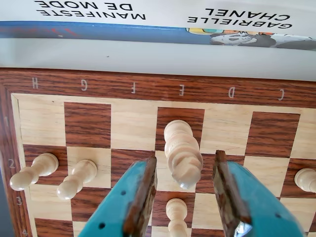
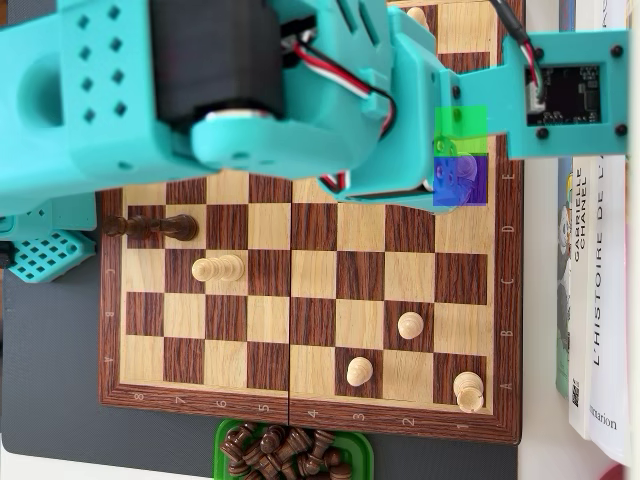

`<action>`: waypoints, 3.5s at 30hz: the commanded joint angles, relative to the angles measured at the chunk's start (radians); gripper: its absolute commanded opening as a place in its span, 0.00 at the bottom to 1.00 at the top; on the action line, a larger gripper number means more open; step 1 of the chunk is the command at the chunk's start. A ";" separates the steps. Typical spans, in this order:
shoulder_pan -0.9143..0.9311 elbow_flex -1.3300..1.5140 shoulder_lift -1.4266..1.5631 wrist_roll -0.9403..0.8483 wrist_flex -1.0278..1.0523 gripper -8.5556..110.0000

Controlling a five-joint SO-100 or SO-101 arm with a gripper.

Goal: Play chess

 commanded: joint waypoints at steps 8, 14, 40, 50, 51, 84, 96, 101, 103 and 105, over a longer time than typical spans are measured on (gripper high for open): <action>0.017 -0.071 -0.002 -0.006 -0.006 0.22; 0.014 -0.069 -0.005 -0.006 -0.005 0.22; 0.015 -0.080 -0.055 -0.006 -0.012 0.21; 0.015 -0.080 -0.055 -0.006 -0.012 0.14; 0.017 -0.080 -0.055 -0.006 -0.012 0.13; -0.043 -0.069 0.069 -0.005 -0.002 0.13; -0.114 -0.037 0.067 0.005 -0.009 0.13; -0.104 -0.048 0.018 0.005 -0.012 0.13; -0.098 -0.048 0.005 0.002 -0.012 0.13; -0.091 -0.048 -0.006 -0.003 -0.012 0.13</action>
